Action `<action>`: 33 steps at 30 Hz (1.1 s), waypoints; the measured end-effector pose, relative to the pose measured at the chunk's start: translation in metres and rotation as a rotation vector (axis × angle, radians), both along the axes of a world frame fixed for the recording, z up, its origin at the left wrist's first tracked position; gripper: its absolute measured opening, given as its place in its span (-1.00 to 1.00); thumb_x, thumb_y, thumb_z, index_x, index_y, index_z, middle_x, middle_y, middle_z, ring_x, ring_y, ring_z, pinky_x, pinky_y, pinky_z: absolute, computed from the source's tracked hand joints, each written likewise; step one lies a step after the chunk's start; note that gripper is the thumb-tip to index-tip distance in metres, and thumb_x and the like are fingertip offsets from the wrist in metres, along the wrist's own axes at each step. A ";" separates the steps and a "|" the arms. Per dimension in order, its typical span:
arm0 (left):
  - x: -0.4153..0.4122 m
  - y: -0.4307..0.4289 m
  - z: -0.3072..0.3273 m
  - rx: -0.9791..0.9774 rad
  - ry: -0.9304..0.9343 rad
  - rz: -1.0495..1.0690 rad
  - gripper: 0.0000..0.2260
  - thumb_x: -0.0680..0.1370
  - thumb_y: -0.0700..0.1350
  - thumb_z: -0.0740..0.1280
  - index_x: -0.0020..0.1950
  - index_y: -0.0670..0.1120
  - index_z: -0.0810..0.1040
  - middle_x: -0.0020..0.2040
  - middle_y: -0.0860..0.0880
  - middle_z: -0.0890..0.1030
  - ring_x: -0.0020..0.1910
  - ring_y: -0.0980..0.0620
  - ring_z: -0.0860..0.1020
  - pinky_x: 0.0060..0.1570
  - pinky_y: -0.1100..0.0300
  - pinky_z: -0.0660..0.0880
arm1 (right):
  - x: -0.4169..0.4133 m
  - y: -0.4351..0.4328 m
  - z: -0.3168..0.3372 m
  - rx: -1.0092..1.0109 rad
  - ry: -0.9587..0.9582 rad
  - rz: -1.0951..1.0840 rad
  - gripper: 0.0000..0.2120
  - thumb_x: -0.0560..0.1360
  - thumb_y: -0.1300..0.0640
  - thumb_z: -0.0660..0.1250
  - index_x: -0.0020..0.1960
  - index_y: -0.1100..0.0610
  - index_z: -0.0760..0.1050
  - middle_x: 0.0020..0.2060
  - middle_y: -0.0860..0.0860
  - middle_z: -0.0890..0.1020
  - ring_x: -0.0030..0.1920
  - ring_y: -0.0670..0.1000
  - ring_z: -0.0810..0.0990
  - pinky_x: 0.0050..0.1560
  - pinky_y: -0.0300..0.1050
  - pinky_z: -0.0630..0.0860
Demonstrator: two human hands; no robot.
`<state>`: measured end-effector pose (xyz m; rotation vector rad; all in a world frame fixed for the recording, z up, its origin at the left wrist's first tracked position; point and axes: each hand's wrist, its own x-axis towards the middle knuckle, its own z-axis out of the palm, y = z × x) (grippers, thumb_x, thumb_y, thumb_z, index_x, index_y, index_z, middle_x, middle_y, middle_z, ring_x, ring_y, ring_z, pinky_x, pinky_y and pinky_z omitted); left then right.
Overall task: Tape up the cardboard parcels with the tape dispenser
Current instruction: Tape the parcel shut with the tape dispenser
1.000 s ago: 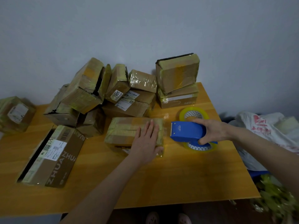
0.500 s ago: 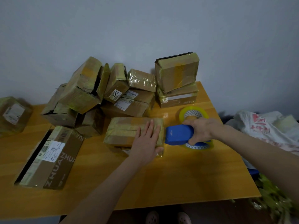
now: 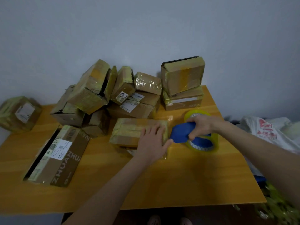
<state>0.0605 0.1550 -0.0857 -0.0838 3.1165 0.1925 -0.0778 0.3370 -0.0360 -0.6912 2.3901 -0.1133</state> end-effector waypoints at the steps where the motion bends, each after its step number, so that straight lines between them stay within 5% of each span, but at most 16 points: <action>1: -0.005 0.006 0.002 -0.015 0.038 0.066 -0.39 0.57 0.30 0.00 0.48 -0.07 0.23 0.43 -0.12 0.30 0.40 -0.12 0.27 0.39 -0.06 0.17 | -0.003 0.005 0.004 -0.038 0.006 -0.052 -0.33 0.17 -0.18 0.44 0.27 -0.12 0.42 0.02 -0.07 0.56 -0.02 0.04 0.56 -0.01 -0.01 0.56; 5: -0.019 0.028 0.012 -0.108 0.076 0.271 -0.48 0.54 0.21 0.21 0.38 -0.07 0.30 0.29 -0.14 0.34 0.26 -0.11 0.33 0.26 -0.01 0.30 | -0.010 0.021 0.007 -0.234 0.027 -0.286 -0.37 0.22 -0.09 0.50 0.26 -0.06 0.42 0.10 0.01 0.56 0.03 0.08 0.56 0.09 0.08 0.56; 11: 0.012 0.025 0.000 -0.015 -0.031 0.199 -0.44 0.59 -0.01 0.20 0.54 0.12 0.06 0.56 -0.21 -0.03 0.54 -0.19 -0.09 0.47 -0.10 -0.07 | 0.000 0.023 -0.007 -0.691 -0.155 -0.572 -0.46 0.29 0.14 0.55 0.24 0.10 0.50 0.04 0.05 0.61 -0.05 0.01 0.60 -0.16 -0.16 0.52; 16: 0.040 -0.002 0.008 -0.058 -0.175 0.272 -0.37 0.60 0.05 0.22 0.50 0.32 -0.12 0.55 -0.23 -0.21 0.52 -0.29 -0.19 0.42 -0.31 -0.08 | 0.006 0.001 -0.010 -0.709 -0.203 -0.536 -0.38 0.29 0.13 0.55 0.30 0.07 0.44 0.09 0.07 0.58 0.04 0.08 0.60 0.13 0.06 0.57; 21: 0.047 -0.033 0.019 -0.099 -0.255 0.159 -0.35 0.61 -0.01 0.23 0.51 0.31 -0.13 0.56 -0.19 -0.19 0.52 -0.29 -0.16 0.43 -0.29 -0.09 | 0.017 -0.016 -0.013 -0.709 -0.207 -0.485 -0.33 0.28 0.12 0.56 0.34 0.04 0.42 0.08 0.04 0.58 0.00 0.04 0.60 -0.08 -0.11 0.57; 25: 0.055 -0.049 0.019 -0.110 -0.258 0.055 -0.33 0.60 -0.06 0.23 0.51 0.32 -0.12 0.57 -0.12 -0.19 0.53 -0.23 -0.19 0.42 -0.28 -0.15 | 0.025 -0.024 -0.012 -0.719 -0.215 -0.494 -0.31 0.28 0.13 0.56 0.36 0.04 0.41 0.08 0.06 0.58 0.03 0.07 0.59 0.07 0.01 0.58; 33: 0.072 -0.091 0.016 -0.175 -0.180 -0.064 -0.20 0.55 0.05 0.30 0.37 0.43 -0.34 0.56 0.05 -0.23 0.54 -0.12 -0.22 0.43 -0.27 -0.19 | 0.039 -0.042 -0.006 -0.676 -0.141 -0.443 -0.27 0.27 0.08 0.55 0.39 -0.01 0.37 0.10 0.03 0.56 0.03 0.03 0.57 0.01 -0.05 0.58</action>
